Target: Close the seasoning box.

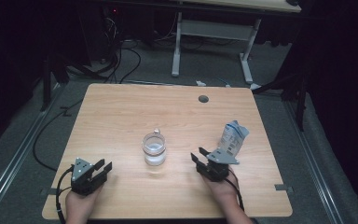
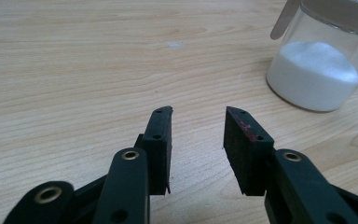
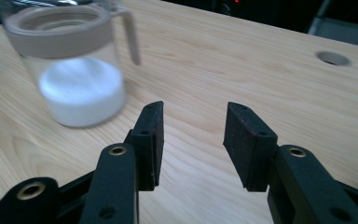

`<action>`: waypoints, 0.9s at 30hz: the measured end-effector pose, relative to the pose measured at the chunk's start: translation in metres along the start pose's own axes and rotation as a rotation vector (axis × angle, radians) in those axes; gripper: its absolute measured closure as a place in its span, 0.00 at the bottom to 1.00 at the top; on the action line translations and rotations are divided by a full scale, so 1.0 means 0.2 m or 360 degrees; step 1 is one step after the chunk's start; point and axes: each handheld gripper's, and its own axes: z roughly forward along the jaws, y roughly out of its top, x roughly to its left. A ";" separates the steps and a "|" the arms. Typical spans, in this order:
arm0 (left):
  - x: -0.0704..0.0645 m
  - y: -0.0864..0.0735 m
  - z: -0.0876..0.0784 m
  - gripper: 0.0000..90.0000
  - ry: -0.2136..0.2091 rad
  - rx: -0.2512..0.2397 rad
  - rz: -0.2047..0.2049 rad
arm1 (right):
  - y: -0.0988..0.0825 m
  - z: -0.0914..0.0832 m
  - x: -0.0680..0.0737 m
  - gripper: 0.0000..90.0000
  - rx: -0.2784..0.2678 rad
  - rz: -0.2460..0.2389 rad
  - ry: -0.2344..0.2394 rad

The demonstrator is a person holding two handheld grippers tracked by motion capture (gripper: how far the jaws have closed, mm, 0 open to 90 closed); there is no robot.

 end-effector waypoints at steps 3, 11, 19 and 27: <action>-0.01 0.00 -0.01 0.69 0.0001 -0.0008 -0.0011 | -0.06 -0.13 -0.11 0.63 -0.0015 0.0055 -0.0050; -0.04 -0.01 -0.07 0.66 0.0067 0.0019 0.0081 | -0.23 -0.43 -0.34 0.62 -0.0040 0.0160 -0.0251; -0.05 -0.01 -0.07 0.60 0.0061 0.0028 0.0090 | -0.25 -0.43 -0.36 0.59 -0.0029 0.0153 -0.0282; -0.04 -0.01 -0.07 0.59 0.0053 0.0035 0.0093 | -0.26 -0.41 -0.34 0.59 0.0000 0.0147 -0.0274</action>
